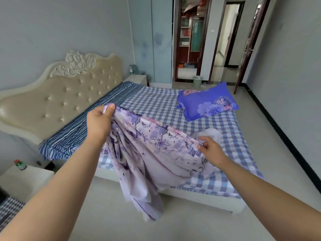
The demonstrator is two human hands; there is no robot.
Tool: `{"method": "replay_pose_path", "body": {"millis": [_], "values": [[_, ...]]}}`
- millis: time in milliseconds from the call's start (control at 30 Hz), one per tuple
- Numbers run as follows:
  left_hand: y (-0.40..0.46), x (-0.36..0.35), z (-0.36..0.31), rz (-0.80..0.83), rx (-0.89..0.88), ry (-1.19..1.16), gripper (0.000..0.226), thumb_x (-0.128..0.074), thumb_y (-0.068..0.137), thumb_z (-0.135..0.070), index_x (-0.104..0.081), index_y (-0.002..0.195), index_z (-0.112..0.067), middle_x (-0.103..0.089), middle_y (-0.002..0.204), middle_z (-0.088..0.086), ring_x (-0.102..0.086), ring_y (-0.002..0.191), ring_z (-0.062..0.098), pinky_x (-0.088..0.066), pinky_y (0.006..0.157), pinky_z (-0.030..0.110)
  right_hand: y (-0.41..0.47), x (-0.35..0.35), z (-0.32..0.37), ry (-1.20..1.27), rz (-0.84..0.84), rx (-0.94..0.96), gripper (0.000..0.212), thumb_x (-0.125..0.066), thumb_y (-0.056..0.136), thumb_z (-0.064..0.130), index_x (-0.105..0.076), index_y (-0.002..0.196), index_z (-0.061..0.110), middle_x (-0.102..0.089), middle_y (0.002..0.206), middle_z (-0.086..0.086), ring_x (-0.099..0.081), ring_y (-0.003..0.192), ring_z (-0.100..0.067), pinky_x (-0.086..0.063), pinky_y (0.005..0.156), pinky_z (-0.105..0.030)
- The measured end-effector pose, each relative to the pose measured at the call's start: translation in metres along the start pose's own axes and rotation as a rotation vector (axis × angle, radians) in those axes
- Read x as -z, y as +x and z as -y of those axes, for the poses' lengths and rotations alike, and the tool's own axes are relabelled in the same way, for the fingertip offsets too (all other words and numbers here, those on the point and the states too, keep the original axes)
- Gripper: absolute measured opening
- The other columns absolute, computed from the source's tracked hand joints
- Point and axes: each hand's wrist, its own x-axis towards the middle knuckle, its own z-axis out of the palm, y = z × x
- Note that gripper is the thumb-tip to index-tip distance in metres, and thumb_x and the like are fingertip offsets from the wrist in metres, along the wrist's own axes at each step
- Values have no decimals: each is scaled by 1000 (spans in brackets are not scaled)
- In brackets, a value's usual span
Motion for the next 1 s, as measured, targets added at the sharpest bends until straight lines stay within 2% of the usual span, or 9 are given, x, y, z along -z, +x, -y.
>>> {"method": "replay_pose_path", "body": {"millis": [100,200,300,400,467,567,700,867,1000], "values": [[28,27,-30,-106,-122,-38,35,-59,93,-27,-48,61,-19,-43,50,-4,-37,37,-2,-35,44,19,-24,-62,40,-54,126,94,26,-56,94,11,-55,70,2,-40,65,2,-40,64,-12,-32,68,-28],[48,45,-63,-186,-259,-129,37,-59,91,-29,-43,58,-25,-37,53,-5,-36,45,3,-32,51,23,-52,-109,88,27,231,197,34,-53,96,14,-46,65,24,-44,75,6,-43,69,-2,-35,69,-20],[69,64,-68,-274,-308,-181,43,-58,90,-35,-34,56,-26,-32,55,-5,-31,53,11,-28,52,27,-61,-114,121,43,312,135,33,-48,99,26,-40,66,23,-41,65,5,-39,61,-9,-35,60,-23],[83,83,-54,-151,-208,-23,45,-60,87,-44,-37,54,-22,-37,56,7,-35,54,18,-32,55,29,-30,-54,125,-67,67,124,35,-48,98,23,-38,64,22,-39,62,5,-41,66,-14,-33,61,-26],[79,83,-36,55,-129,334,48,-61,89,-40,-43,55,-13,-36,52,7,-33,52,19,-30,56,29,-2,12,134,-120,-211,83,32,-49,97,18,-43,66,22,-45,65,2,-46,72,-21,-35,59,-23],[61,64,-19,269,-124,598,42,-60,91,-37,-60,70,-1,-43,52,10,-44,61,24,-30,56,31,24,95,184,-172,-513,214,15,-47,96,18,-59,88,14,-56,81,-5,-50,78,-24,-36,64,-33],[76,53,-28,211,-148,542,43,-57,93,-38,-52,65,-6,-46,59,15,-43,64,23,-31,62,30,24,128,251,-201,-677,462,20,-43,98,21,-58,100,9,-56,85,-5,-49,76,-22,-36,63,-34],[105,68,-73,-325,-211,194,45,-51,95,-38,-39,60,-12,-41,57,10,-35,68,20,-25,61,33,24,115,238,-447,-139,274,32,-50,97,30,-56,71,12,-46,66,-1,-44,65,-17,-34,56,-27],[108,63,-117,-462,-395,-86,48,-53,92,-35,-23,57,-21,-25,55,-4,-23,60,15,-20,57,33,7,68,210,-442,164,296,43,-44,99,36,-34,61,18,-34,61,3,-33,56,-8,-29,56,-25]]}}
